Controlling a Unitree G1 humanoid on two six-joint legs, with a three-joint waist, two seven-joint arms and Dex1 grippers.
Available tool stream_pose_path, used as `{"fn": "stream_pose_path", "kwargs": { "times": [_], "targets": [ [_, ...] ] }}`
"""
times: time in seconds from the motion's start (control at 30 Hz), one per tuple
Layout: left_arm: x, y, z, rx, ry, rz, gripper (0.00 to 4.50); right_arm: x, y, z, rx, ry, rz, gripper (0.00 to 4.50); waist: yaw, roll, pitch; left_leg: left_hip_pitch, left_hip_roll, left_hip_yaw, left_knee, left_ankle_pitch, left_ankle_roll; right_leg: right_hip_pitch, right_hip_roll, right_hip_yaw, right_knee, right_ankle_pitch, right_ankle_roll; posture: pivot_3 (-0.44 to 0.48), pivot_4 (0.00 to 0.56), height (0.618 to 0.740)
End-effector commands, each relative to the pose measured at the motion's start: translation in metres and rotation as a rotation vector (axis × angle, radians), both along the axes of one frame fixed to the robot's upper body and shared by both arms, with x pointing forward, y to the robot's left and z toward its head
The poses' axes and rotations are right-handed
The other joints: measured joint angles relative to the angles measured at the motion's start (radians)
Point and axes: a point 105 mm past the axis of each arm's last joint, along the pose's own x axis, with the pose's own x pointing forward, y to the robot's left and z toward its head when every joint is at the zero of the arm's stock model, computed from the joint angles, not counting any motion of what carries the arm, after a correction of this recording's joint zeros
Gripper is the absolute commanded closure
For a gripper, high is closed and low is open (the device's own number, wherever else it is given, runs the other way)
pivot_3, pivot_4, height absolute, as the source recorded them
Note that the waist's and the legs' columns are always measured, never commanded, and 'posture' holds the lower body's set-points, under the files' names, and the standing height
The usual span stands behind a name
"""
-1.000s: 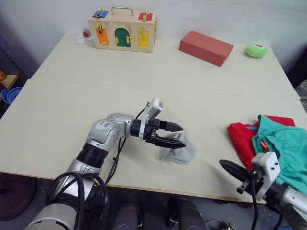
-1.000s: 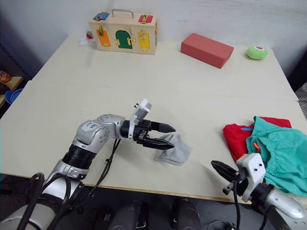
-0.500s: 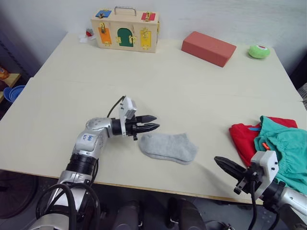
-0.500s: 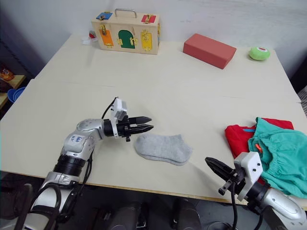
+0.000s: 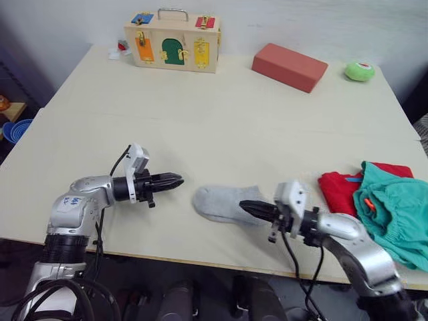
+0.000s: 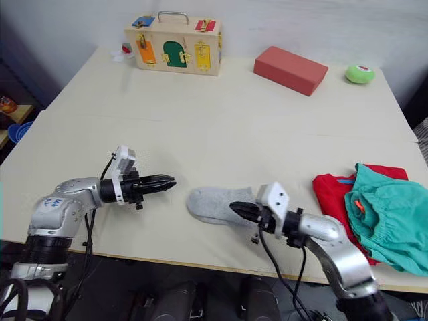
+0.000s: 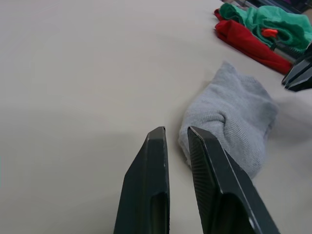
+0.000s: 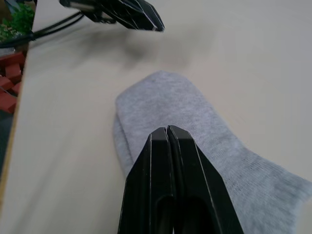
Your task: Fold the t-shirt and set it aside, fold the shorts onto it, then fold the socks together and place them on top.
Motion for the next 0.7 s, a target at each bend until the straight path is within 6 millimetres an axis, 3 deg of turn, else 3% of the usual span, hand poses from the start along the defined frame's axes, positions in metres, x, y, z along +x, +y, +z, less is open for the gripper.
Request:
{"fn": "stream_pose_path", "kwargs": {
  "times": [0.03, 0.3, 0.43, 0.7],
  "targets": [
    [-0.009, 0.000, 0.011, -0.035, 0.063, -0.007, 2.60, 0.008, 0.001, -0.008, -0.066, -0.033, 0.009, 4.50, 0.001, 0.000, 0.000, 0.000, -0.001, 0.000, 0.000, 0.000, 0.000, 0.000, 0.000, 0.000, 0.000, 0.000, 0.000, 0.000, 0.150, 0.740],
    [-0.009, 0.005, 0.008, -0.033, 0.471, 0.098, 0.02, 0.017, 0.006, -0.038, -0.173, -0.020, 0.048, 4.50, -0.004, 0.000, 0.000, 0.001, -0.001, 0.000, 0.000, 0.001, 0.000, 0.001, 0.000, 0.000, 0.001, 0.000, 0.001, 0.000, 0.150, 0.740],
    [-0.007, -0.011, 0.011, -0.062, 0.621, 0.082, 0.02, 0.015, 0.007, -0.041, -0.173, -0.016, 0.062, 4.50, -0.004, -0.001, 0.000, 0.003, -0.001, 0.000, 0.000, 0.002, -0.002, 0.001, 0.000, 0.001, 0.002, 0.000, 0.001, 0.000, 0.150, 0.740],
    [-0.007, -0.049, -0.002, 0.011, 0.692, -0.019, 0.02, 0.017, 0.011, -0.038, -0.154, -0.024, 0.064, 4.50, -0.015, -0.001, -0.001, 0.003, 0.000, 0.000, 0.000, 0.003, -0.003, 0.001, 0.001, 0.001, 0.005, 0.000, 0.001, 0.000, 0.150, 0.740]
  ]
}}
